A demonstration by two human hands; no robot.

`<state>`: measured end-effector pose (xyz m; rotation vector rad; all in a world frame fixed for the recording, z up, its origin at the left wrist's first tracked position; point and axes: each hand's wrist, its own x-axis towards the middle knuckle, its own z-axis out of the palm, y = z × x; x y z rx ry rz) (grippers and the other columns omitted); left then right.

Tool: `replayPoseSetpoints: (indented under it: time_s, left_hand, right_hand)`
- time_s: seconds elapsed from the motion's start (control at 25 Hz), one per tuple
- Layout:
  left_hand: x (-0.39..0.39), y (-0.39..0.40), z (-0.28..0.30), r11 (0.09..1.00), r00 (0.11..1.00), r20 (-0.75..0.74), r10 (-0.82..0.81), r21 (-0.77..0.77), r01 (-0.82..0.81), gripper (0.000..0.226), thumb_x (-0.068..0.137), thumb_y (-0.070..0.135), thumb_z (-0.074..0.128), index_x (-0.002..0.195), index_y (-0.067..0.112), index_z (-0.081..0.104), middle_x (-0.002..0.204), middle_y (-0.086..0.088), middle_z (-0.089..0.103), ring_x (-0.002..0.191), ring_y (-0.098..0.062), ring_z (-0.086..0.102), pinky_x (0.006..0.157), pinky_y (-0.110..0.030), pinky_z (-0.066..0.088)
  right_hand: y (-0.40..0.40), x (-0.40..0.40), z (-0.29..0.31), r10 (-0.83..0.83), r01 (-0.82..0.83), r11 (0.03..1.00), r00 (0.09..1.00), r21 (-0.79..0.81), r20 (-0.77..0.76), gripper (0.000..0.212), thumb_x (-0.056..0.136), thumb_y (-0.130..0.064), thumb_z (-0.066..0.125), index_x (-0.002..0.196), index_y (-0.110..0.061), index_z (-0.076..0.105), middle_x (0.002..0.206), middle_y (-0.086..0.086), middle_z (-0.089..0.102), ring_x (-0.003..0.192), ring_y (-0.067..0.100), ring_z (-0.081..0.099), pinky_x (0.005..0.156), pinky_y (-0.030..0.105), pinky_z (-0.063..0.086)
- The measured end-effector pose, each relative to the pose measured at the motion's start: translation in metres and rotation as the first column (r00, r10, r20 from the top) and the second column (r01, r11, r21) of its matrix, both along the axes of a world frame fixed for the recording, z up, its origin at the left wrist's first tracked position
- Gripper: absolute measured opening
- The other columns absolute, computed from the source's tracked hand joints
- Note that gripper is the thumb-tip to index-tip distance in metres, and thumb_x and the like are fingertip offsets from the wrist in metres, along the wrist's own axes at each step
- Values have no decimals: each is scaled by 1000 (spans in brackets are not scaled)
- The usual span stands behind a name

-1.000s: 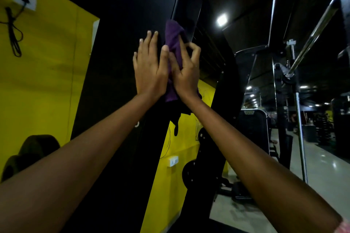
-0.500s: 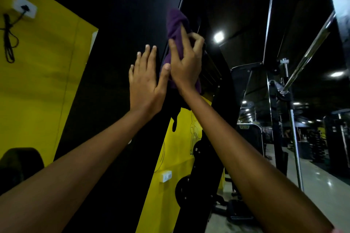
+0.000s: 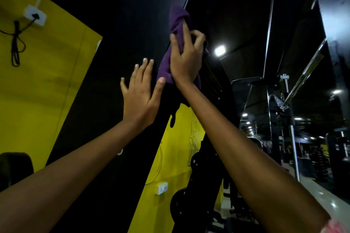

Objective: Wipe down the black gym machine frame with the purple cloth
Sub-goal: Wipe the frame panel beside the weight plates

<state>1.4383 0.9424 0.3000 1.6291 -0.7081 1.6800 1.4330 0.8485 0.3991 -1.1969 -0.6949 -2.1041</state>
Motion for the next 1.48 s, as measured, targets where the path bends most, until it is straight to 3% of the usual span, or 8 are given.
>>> replayPoseSetpoints:
  time_s: [0.12, 0.4, 0.48, 0.56, 0.64, 0.92, 1.2, 1.48]
  left_hand:
    - [-1, 0, 2, 1000, 1000, -11, 10, 5, -10, 84, 82, 66, 8, 150, 21, 23, 158, 3, 19, 146, -12, 11, 115, -50, -5]
    - [-13, 15, 29, 1000, 997, 72, 0, -14, 1, 70, 86, 61, 13, 119, 13, 51, 120, -4, 51, 117, -20, 47, 114, -53, 10]
    - [-19, 9, 60, 999, 994, 106, -32, 1, 32, 70, 88, 60, 14, 123, 13, 50, 131, -3, 49, 125, -17, 42, 114, -48, 11]
    - [-25, -3, 99, 995, 985, 145, -91, 42, 85, 63, 92, 53, 19, 131, 14, 49, 145, 0, 41, 134, -11, 34, 114, -43, 11]
    - [-30, -16, 135, 985, 977, 155, -146, 115, 129, 61, 92, 48, 20, 138, 16, 45, 150, 0, 37, 138, -11, 31, 116, -41, 12]
    - [-13, -25, 156, 976, 967, 186, -176, 160, 147, 64, 91, 49, 21, 146, 18, 36, 153, 0, 33, 143, -14, 23, 118, -40, 16]
    - [-15, -25, 155, 982, 969, 246, -2, 186, -45, 65, 91, 53, 24, 149, 25, 27, 160, 7, 10, 147, -11, 3, 116, -36, -2]
    - [-18, -24, 154, 979, 970, 240, -27, 203, -23, 66, 89, 54, 29, 149, 25, 29, 156, 5, 27, 144, -11, 20, 115, -35, 14]
  right_hand:
    - [-12, 1, 18, 17, -17, 1000, 1000, -5, 10, 42, 86, -22, 62, 124, -4, 61, 106, 20, 56, 92, 28, 57, 71, 13, 31]
    - [-37, -11, 60, 272, -183, 957, 829, 223, -489, 47, 99, -38, 45, 144, -26, 38, 135, 6, 37, 119, 23, 46, 80, 24, 33]
    - [-27, -17, 56, 212, -135, 971, 872, 199, -441, 46, 98, -36, 47, 142, -24, 43, 132, 9, 40, 117, 25, 46, 86, 30, 38]
    - [-17, -10, 44, 31, -23, 998, 989, 59, -144, 43, 93, -29, 56, 133, -14, 55, 120, 15, 49, 107, 28, 52, 82, 33, 43]
    - [-19, 0, 45, 5, -5, 1000, 1000, 2, 22, 42, 88, -26, 60, 126, -6, 60, 112, 18, 54, 99, 29, 56, 76, 29, 43]
    - [-50, -1, 91, 296, -226, 951, 861, 210, -414, 45, 98, -35, 47, 141, -24, 44, 130, 11, 41, 117, 27, 49, 93, 27, 36]
    - [-41, 3, 94, 84, -84, 996, 996, -40, -5, 43, 93, -27, 58, 134, -14, 53, 119, 10, 49, 103, 21, 55, 73, 22, 39]
    - [-71, -8, 163, 155, -88, 979, 911, 187, -382, 46, 98, -42, 43, 143, -31, 39, 132, 6, 41, 116, 23, 50, 88, 27, 36]
